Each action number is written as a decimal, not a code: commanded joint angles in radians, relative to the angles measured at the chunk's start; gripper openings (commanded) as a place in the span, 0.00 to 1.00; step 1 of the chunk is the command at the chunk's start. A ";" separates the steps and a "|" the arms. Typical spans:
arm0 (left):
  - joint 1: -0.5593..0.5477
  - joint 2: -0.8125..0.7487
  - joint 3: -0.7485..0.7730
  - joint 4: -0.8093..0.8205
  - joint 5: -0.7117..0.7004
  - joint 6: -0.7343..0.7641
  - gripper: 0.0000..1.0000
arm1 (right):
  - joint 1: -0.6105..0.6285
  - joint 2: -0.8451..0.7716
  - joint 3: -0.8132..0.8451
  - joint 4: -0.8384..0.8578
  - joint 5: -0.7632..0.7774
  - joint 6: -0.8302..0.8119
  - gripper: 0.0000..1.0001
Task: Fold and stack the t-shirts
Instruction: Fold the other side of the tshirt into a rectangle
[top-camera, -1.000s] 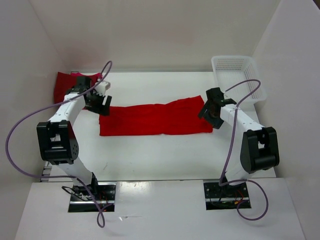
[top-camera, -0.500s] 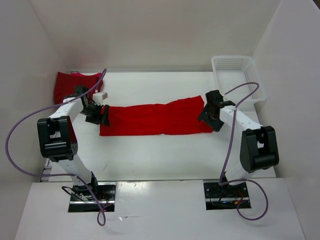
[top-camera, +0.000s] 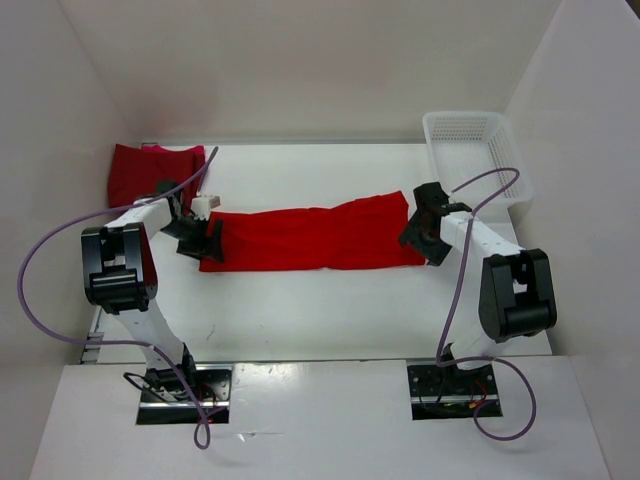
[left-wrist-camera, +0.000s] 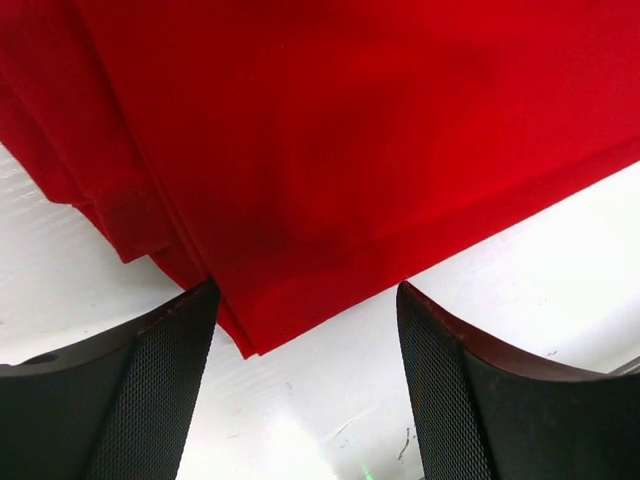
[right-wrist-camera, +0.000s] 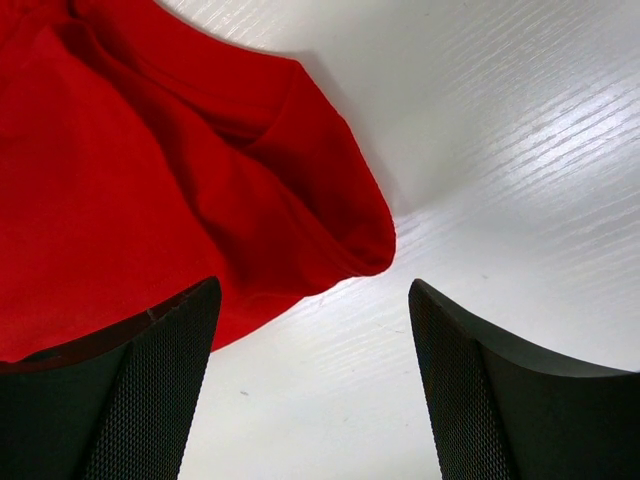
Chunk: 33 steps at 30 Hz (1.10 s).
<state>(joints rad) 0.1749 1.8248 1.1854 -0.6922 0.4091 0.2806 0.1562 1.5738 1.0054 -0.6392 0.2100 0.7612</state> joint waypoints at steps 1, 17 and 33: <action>-0.002 0.013 -0.009 0.031 -0.019 -0.015 0.79 | -0.012 -0.006 0.005 0.026 0.032 -0.010 0.81; -0.011 0.010 -0.029 0.000 -0.007 0.035 0.11 | -0.040 0.023 -0.014 0.047 0.014 -0.010 0.81; -0.011 -0.018 -0.009 0.034 -0.052 0.034 0.43 | -0.040 0.057 -0.033 0.067 -0.006 -0.019 0.81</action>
<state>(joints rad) 0.1673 1.7851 1.1625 -0.6746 0.3431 0.3141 0.1234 1.6405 0.9874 -0.6086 0.1947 0.7456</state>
